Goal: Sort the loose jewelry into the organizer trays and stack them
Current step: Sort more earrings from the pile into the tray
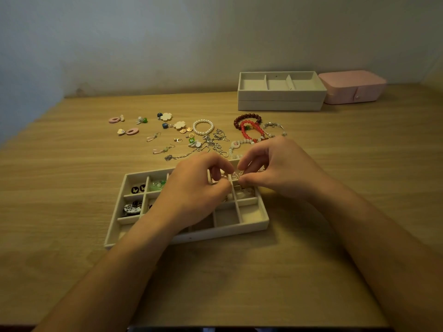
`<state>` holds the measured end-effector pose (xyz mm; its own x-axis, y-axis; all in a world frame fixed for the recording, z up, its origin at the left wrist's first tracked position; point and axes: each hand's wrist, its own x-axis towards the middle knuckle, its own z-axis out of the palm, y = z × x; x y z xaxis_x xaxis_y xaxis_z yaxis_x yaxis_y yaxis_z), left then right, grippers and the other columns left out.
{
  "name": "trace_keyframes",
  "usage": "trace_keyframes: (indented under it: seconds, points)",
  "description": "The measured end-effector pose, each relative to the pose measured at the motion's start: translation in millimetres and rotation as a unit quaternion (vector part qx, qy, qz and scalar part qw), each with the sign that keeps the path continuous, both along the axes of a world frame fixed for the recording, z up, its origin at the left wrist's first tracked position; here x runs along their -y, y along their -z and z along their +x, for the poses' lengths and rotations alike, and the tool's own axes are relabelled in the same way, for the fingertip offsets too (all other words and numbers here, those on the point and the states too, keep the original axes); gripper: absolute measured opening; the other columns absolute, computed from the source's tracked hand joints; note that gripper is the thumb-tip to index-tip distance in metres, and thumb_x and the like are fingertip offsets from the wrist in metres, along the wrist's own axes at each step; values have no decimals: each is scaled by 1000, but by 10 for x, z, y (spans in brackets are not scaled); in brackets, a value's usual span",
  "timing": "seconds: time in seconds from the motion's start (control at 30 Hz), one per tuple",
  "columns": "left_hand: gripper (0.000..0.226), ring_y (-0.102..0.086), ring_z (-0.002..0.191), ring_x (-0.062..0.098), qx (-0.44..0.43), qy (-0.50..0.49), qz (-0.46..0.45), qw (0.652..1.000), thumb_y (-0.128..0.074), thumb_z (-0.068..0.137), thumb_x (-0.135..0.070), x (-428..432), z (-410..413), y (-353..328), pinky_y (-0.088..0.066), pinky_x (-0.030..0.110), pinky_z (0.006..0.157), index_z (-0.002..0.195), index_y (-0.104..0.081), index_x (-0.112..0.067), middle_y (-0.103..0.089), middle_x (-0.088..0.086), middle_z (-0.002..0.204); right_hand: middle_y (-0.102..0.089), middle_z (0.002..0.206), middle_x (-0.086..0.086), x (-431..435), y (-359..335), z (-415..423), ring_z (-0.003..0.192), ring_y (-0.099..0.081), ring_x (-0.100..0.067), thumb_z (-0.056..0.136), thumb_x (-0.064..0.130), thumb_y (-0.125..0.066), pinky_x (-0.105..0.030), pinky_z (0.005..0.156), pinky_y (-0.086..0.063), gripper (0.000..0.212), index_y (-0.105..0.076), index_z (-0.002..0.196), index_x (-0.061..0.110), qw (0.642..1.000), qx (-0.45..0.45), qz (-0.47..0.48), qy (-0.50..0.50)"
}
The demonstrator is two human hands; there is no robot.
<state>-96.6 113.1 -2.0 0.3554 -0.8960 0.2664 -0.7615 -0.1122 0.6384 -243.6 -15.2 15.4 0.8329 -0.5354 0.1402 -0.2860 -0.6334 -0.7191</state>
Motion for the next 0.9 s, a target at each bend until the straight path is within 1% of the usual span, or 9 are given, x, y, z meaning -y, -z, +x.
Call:
trace_keyframes:
  seconds: [0.17, 0.3, 0.4, 0.5, 0.57, 0.7, 0.8, 0.83, 0.9]
  points:
    - [13, -53, 80, 0, 26, 18, 17, 999, -65, 87, -26, -7, -5, 14, -37, 23, 65, 95, -69, -35, -59, -15, 85, -70, 75, 14, -5, 45, 30, 69, -68, 2, 74, 25, -90, -18, 62, -55, 18, -76, 86, 24, 996, -19, -80, 14]
    - [17, -51, 79, 1, 36, 26, 15, 999, -63, 86, -25, -27, 2, 13, -37, 25, 66, 95, -69, -38, -58, -15, 88, -70, 76, 15, 5, 22, 5, 67, -64, 6, 89, 20, -75, -13, 59, -48, 7, -76, 94, 25, 994, -10, -111, 6]
    - [20, -51, 79, 3, 37, 35, 26, 998, -62, 87, -22, -44, 0, -6, -38, 28, 66, 95, -72, -39, -56, -16, 89, -72, 73, 11, 15, -21, -31, 60, -62, 7, 94, 13, -63, -10, 52, -41, 17, -72, 103, 25, 996, 7, -86, 20]
    - [26, -52, 81, 3, 56, 59, 54, 995, -59, 89, -24, -57, -21, -27, -44, 31, 69, 101, -73, -42, -53, -17, 89, -76, 75, 8, 1, -80, -64, 59, -61, 9, 97, 8, -55, -7, 54, -39, 23, -70, 107, 22, 999, -27, -45, -1]
    - [29, -51, 84, 4, 74, 69, 74, 992, -56, 90, -27, -63, -32, -35, -44, 31, 73, 107, -73, -44, -52, -18, 91, -76, 77, 7, -16, -115, -77, 62, -61, 13, 99, 9, -51, -9, 59, -35, 25, -69, 109, 23, 999, -41, -27, -15]
    - [29, -51, 91, 8, 94, 72, 98, 988, -56, 94, -26, -56, -47, -45, -46, 35, 80, 109, -71, -45, -53, -16, 96, -76, 77, 9, -27, -139, -87, 67, -61, 13, 100, 10, -48, -14, 65, -33, 27, -68, 113, 24, 997, -66, -18, -36]
    - [29, -51, 92, 7, 87, 68, 85, 990, -56, 94, -24, -63, -48, -56, -48, 36, 82, 111, -70, -43, -54, -16, 99, -75, 74, 9, -52, -127, -79, 64, -64, -1, 99, 9, -48, -17, 62, -38, 28, -68, 113, 24, 998, -40, -17, -35]
    - [29, -51, 92, 7, 87, 68, 85, 990, -56, 94, -24, -66, -48, -54, -48, 37, 82, 111, -70, -43, -54, -15, 100, -75, 74, 9, -54, -123, -78, 63, -64, -1, 99, 9, -48, -18, 62, -38, 29, -67, 115, 24, 999, -33, -20, -29]
    - [29, -50, 93, 8, 103, 71, 94, 988, -56, 94, -25, -66, -49, -51, -48, 38, 84, 111, -71, -44, -54, -14, 100, -75, 76, 10, -60, -125, -71, 65, -62, 8, 100, 11, -49, -18, 64, -36, 29, -66, 120, 25, 998, -52, -29, -26]
